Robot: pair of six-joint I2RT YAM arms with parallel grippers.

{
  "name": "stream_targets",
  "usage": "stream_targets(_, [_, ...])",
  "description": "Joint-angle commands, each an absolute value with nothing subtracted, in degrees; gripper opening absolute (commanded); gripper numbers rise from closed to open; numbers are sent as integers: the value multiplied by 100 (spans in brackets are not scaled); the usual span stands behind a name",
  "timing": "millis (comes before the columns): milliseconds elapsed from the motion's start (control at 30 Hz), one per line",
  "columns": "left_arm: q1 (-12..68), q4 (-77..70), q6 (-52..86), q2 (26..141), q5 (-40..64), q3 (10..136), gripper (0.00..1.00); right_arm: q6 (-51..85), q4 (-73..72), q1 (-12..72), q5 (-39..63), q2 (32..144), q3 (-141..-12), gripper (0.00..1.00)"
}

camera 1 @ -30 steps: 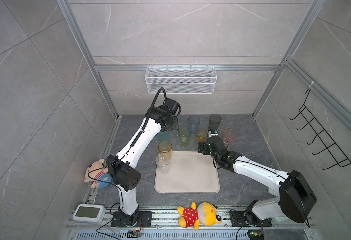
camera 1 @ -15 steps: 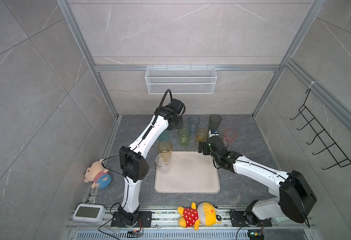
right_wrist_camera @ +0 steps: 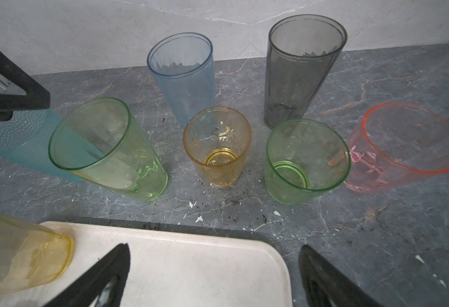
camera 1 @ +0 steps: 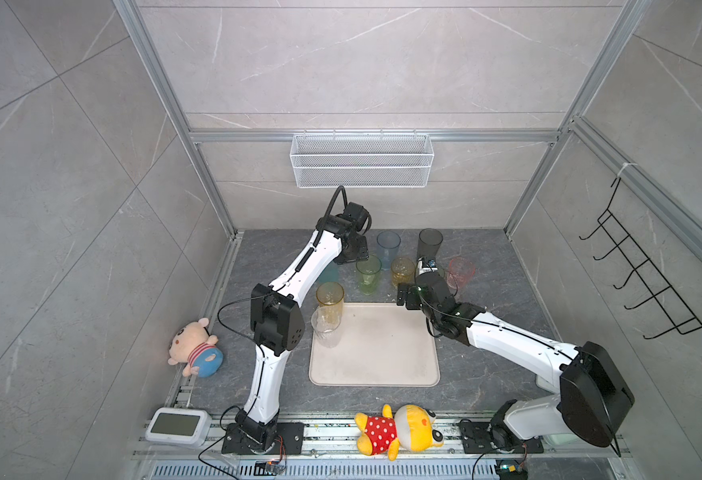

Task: Place the glasses into the tray
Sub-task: Pick up the glass from the top-center of the table.

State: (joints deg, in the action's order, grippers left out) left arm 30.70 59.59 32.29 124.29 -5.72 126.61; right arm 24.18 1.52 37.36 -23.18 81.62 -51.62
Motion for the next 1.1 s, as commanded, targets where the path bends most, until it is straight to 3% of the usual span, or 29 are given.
stream_targets(0, [3032,5845,3173,12553,-433,12873,52,2347,134,3716,-2373,8137,-5161,99])
stream_targets(700, [3015,5688,3278,12971,-119,12878,51,2367,212,3718,-2320,8218,-5238,100])
stream_targets(867, [3010,5652,3287,13032,-70,12869,47,2372,224,3722,-2303,8227,-5247,100])
stream_targets(1067, [3012,5643,3294,13069,-76,12863,36,2380,231,3718,-2286,8244,-5262,100])
